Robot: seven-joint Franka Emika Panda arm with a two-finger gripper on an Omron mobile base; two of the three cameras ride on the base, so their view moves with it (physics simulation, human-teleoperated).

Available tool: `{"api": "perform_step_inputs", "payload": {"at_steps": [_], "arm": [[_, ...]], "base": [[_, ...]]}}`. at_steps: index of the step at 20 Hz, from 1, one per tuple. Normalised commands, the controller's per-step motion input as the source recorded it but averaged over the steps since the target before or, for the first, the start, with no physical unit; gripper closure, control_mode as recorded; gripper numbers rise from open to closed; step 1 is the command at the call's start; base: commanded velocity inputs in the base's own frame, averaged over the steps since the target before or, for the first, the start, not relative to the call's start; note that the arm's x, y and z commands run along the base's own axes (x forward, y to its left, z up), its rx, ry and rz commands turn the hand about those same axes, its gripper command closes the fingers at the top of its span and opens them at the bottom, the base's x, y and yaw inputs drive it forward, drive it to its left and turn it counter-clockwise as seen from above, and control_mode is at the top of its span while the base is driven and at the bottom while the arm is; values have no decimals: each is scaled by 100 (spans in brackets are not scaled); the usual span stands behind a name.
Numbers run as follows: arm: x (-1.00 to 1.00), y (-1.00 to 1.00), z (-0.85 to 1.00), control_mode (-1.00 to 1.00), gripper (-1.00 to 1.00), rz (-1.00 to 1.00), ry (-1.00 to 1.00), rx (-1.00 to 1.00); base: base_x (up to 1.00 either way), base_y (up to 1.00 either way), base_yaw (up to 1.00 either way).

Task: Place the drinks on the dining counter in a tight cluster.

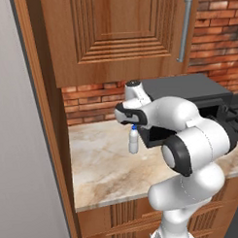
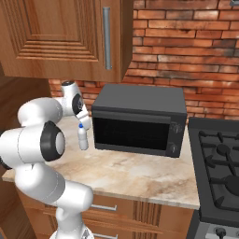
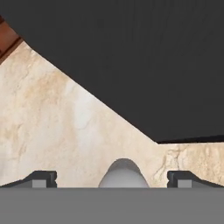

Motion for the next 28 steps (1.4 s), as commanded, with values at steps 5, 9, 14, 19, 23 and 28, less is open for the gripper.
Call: {"api": "perform_step_inputs", "payload": {"at_steps": [5, 9, 14, 19, 23, 28], "arm": [[0, 0, 0, -100, -100, -10, 0, 11], [-5, 0, 0, -100, -100, -8, 1, 9], [-12, 0, 0, -100, -100, -1, 11, 0], [-21, 0, 0, -100, -100, 0, 8, 0], [-1, 0, 0, -100, -100, 0, 8, 0], [0, 0, 0, -100, -100, 0, 5, 0]], "base": [[0, 0, 0], [0, 0, 0], [0, 0, 0], [0, 0, 0], [0, 0, 0], [0, 0, 0]]}}
